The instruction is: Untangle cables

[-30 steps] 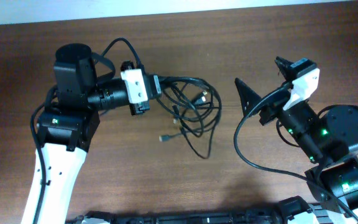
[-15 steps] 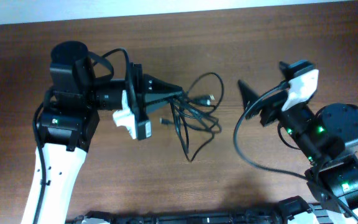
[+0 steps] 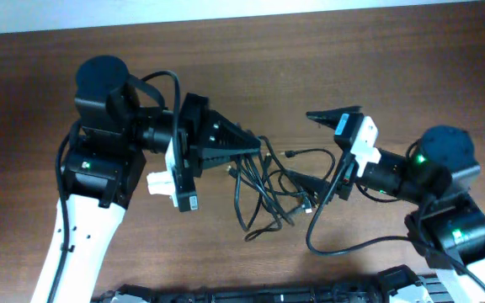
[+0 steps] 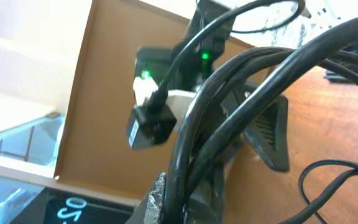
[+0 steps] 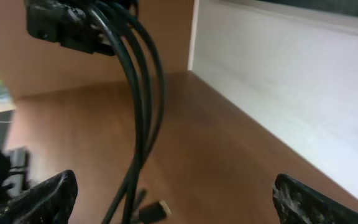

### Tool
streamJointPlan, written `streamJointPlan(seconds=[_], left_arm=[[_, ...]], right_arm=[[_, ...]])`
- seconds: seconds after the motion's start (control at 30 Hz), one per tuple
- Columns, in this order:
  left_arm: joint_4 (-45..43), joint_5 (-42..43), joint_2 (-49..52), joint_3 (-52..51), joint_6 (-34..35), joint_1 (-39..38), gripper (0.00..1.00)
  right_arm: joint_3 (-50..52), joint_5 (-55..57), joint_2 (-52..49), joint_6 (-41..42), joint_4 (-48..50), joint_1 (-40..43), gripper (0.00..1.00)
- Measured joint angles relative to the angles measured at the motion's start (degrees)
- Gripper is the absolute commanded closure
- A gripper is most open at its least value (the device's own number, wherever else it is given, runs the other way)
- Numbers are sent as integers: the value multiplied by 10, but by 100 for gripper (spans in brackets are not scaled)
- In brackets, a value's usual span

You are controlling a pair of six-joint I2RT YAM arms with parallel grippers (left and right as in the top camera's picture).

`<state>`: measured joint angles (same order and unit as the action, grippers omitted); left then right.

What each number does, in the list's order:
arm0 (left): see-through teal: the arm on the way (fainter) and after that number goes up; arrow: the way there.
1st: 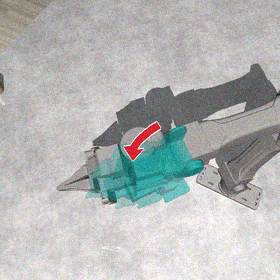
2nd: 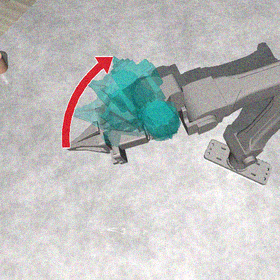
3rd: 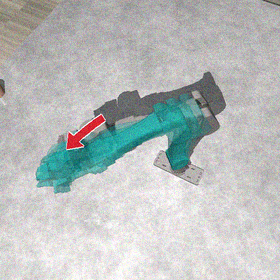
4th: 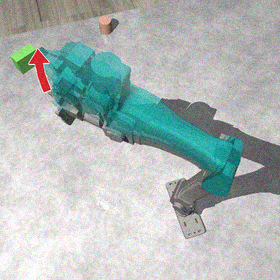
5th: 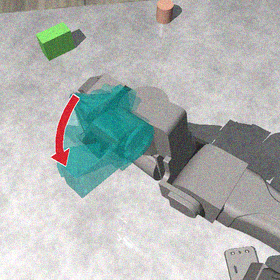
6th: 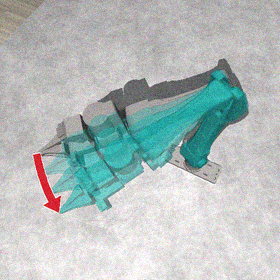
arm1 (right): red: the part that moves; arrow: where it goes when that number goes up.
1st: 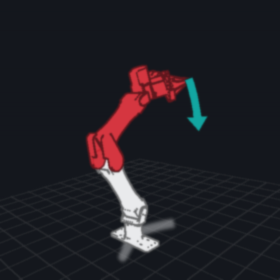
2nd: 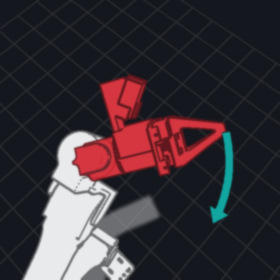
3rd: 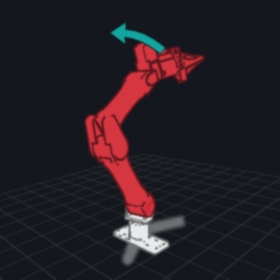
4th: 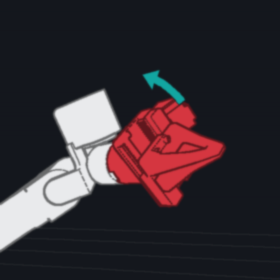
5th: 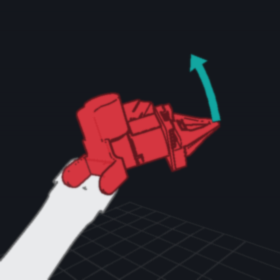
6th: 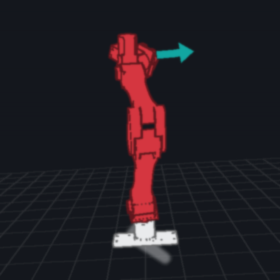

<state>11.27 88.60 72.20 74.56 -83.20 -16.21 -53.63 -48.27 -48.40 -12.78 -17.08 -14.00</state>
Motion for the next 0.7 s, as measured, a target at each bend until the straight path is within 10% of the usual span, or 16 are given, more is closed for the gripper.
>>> streamJointPlan(seconds=[0.47,0.7], left_arm=[[-5,2,0,0,-2,-88,100],[-13,-3,0,0,-2,-124,100]], right_arm=[[0,-118,-56,-7,56,0,6],[0,-190,-75,-9,64,0,44]])
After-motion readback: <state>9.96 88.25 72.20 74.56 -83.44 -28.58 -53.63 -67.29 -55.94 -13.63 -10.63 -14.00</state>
